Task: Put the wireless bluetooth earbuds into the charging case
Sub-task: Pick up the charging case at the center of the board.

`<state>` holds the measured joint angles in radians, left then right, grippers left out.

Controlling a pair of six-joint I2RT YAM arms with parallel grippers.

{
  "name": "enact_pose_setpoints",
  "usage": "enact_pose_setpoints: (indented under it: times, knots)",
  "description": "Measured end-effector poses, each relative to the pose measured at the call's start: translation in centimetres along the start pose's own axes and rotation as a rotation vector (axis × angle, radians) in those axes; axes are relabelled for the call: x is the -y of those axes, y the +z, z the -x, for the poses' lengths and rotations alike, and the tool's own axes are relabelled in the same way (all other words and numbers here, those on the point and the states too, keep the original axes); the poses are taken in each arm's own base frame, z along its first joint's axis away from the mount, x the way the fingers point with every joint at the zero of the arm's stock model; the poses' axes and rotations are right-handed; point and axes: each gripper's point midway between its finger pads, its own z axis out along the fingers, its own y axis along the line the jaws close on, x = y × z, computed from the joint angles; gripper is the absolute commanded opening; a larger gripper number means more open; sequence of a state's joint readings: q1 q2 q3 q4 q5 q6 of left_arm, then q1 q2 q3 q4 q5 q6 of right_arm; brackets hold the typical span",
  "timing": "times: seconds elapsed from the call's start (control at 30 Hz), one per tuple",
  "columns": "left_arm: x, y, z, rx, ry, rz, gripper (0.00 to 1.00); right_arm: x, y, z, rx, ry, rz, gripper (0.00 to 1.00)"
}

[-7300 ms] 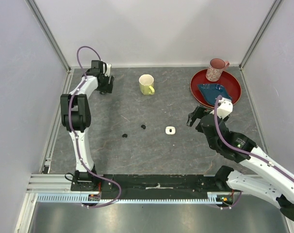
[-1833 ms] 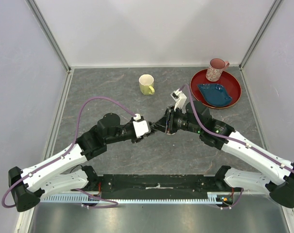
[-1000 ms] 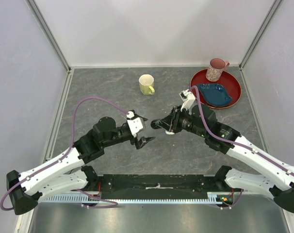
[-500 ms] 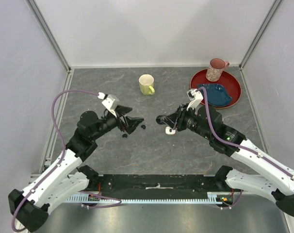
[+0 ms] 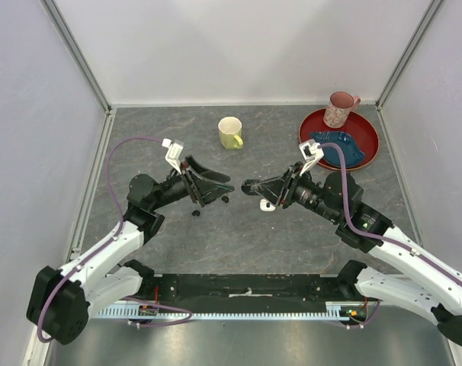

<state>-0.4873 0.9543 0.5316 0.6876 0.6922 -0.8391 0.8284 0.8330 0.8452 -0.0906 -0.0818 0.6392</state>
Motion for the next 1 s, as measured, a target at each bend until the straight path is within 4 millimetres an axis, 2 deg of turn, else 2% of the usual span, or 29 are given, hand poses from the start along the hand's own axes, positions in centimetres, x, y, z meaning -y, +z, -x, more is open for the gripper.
enact_pose_setpoints:
  times: [0.13, 0.3, 0.43, 0.8, 0.93, 1.0]
  knots:
    - [0.6, 0.4, -0.4, -0.008, -0.070, -0.059, 0.75, -1.0, 0.2, 0.0, 0.008, 0.000, 0.061, 0.00]
    - [2.7, 0.7, -0.2, 0.003, -0.069, -0.137, 0.61, -1.6, 0.4, -0.2, 0.010, 0.011, 0.107, 0.00]
    - [3.8, 1.1, -0.6, -0.004, -0.071, -0.182, 0.60, -2.0, 0.5, -0.3, 0.012, 0.021, 0.136, 0.00]
    - [4.2, 2.1, -2.2, -0.041, -0.124, -0.224, 0.53, -2.5, 0.5, 0.0, 0.036, 0.031, 0.166, 0.00]
    - [4.3, 2.2, -2.3, -0.044, -0.135, -0.228, 0.40, -2.5, 0.4, 0.0, 0.041, 0.031, 0.171, 0.00]
    - [4.2, 2.3, -2.4, -0.042, -0.139, -0.226, 0.40, -2.6, 0.4, 0.1, 0.044, 0.032, 0.177, 0.01]
